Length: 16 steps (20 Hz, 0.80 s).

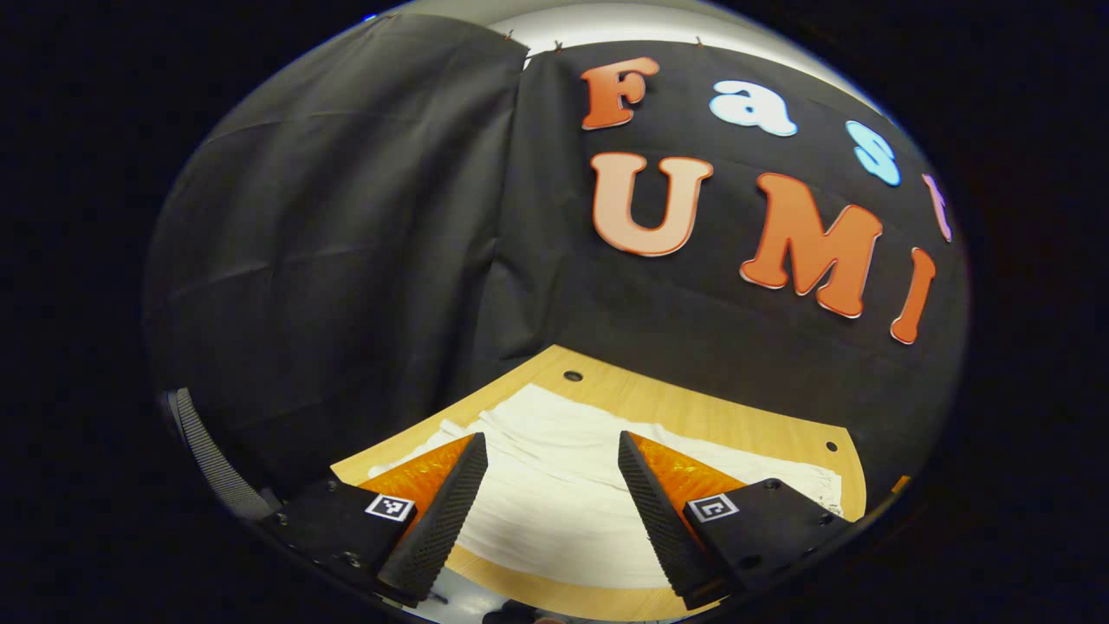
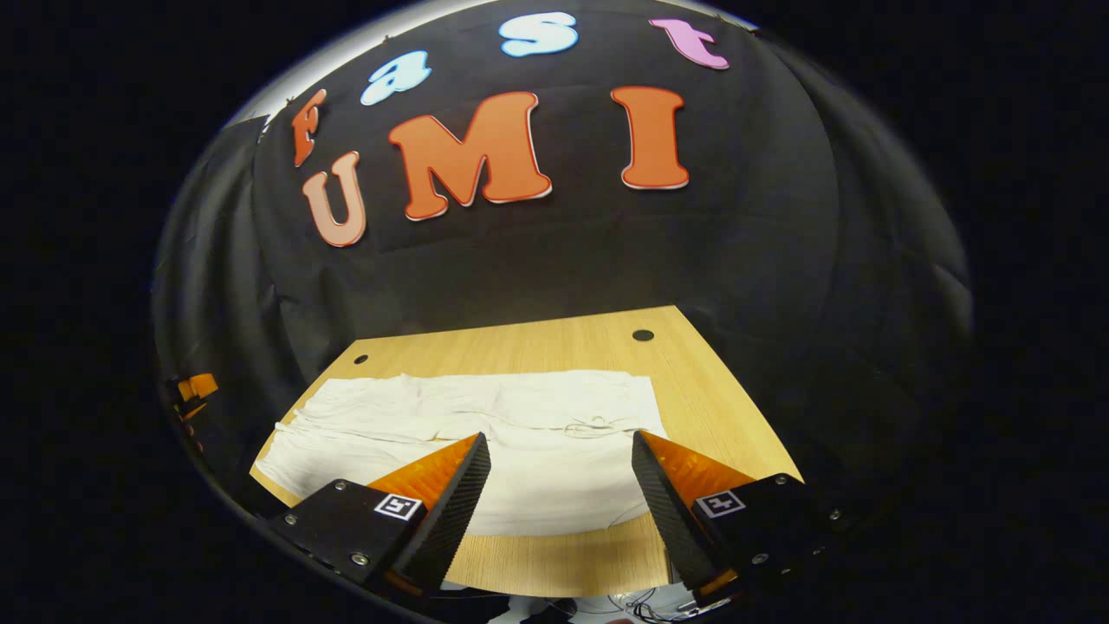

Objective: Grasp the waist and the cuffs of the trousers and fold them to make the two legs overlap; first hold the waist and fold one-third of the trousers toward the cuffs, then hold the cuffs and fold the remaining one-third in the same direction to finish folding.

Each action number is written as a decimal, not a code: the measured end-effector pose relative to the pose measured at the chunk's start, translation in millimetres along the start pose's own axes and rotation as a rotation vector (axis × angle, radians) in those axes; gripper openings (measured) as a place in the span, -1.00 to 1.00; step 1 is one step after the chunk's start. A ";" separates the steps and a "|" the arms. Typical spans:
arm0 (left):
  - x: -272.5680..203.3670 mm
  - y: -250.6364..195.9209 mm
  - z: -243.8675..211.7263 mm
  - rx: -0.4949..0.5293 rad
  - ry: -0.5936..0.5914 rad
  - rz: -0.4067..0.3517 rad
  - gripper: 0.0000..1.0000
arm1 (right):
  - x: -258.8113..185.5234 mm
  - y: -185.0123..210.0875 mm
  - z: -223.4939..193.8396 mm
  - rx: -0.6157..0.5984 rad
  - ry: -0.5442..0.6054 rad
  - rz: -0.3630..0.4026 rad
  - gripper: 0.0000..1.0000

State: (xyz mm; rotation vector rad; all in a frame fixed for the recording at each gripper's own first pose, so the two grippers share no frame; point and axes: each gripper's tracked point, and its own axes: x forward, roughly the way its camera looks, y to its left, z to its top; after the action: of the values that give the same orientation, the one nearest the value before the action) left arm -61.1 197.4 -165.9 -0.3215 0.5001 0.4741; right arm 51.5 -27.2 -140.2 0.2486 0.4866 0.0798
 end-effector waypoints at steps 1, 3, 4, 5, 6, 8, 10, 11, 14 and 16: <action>11.2 16.0 -9.4 -0.026 0.050 0.012 1.00 | 6.6 -3.1 -6.1 0.025 0.031 -0.014 0.96; 33.2 47.1 -27.7 -0.083 0.145 0.043 0.97 | 15.9 -7.3 -10.6 0.078 0.075 -0.033 0.96; 43.3 64.6 -38.2 -0.111 0.194 0.067 0.98 | 20.2 -9.3 -12.7 0.105 0.096 -0.039 0.96; 52.7 82.3 -47.1 -0.139 0.236 0.090 0.98 | 25.9 -13.0 -14.7 0.139 0.121 -0.054 0.96; 62.1 100.7 -58.6 -0.161 0.285 0.119 0.98 | 30.2 -15.5 -17.2 0.168 0.141 -0.062 0.95; 77.9 128.8 -77.3 -0.216 0.371 0.160 0.99 | 36.9 -22.6 -26.1 0.228 0.183 -0.083 0.94; 87.7 152.0 -95.7 -0.286 0.449 0.185 0.99 | 48.4 -23.1 -37.8 0.293 0.233 -0.096 0.94; 92.5 162.0 -105.1 -0.317 0.486 0.196 0.99 | 53.6 -22.6 -43.0 0.316 0.257 -0.097 0.94; 108.0 187.2 -130.9 -0.402 0.561 0.229 0.99 | 62.3 -26.6 -60.2 0.352 0.320 -0.124 0.93; 113.7 202.2 -144.5 -0.455 0.612 0.240 0.93 | 67.1 -30.1 -71.3 0.359 0.360 -0.144 0.94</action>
State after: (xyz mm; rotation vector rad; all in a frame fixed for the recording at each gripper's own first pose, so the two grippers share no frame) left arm -130.5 349.7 -382.0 -0.8628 1.0357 0.7265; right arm 77.5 -31.8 -239.1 0.5547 0.8770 -0.1067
